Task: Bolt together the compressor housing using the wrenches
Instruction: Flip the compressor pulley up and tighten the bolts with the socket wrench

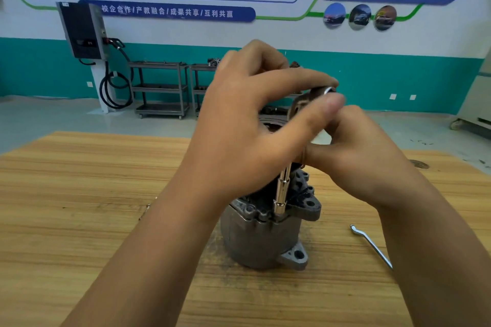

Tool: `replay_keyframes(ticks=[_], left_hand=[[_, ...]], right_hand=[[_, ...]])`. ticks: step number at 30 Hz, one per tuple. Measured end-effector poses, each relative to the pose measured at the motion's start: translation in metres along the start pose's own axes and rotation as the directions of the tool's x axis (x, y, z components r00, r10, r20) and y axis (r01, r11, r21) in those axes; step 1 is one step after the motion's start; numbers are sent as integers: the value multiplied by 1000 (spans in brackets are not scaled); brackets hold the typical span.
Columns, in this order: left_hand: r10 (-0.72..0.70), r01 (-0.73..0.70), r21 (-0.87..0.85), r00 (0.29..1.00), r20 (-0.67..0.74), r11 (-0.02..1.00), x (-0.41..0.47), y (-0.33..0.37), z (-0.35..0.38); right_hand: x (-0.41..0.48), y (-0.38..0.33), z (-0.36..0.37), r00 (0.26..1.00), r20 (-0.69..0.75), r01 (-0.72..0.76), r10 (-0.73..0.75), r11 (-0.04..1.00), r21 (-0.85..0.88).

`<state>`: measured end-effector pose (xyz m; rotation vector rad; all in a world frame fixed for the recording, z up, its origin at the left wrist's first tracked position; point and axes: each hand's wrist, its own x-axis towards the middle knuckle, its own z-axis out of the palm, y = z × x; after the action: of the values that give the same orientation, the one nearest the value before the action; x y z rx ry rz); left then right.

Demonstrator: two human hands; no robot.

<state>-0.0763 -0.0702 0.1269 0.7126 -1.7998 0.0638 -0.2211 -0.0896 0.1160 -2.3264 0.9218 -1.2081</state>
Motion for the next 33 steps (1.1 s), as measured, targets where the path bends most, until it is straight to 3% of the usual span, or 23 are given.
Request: replay_keyframes(ticks=[3,14,19,23,25,28,33], left_hand=[[-5,21,157,995,-98,987,-2,13,7],[-85,165,292,960,-266,942,-5,18,18],[-128,210,347,961,-245,914,-9,22,12],[-89,167,366,972,-219,915,-12,26,14],[-112,166,311,977,-183,936,-11,24,14],[-206,214,45,968,-145,976,-9,18,12],[-317,259,-376,943,-102,890,-8,-1,16]], right_hand=[[0,-3,3,1000,19,11,-11,1000,20],[2,-1,6,998,56,0,-3,999,47],[2,-3,8,999,32,16,-17,999,36],[1,-4,7,1000,25,17,-17,1000,14],[1,-3,8,1000,-18,-5,5,1000,18],[2,2,6,995,-84,-56,54,998,-23],[4,8,2,994,4,-109,110,986,127]])
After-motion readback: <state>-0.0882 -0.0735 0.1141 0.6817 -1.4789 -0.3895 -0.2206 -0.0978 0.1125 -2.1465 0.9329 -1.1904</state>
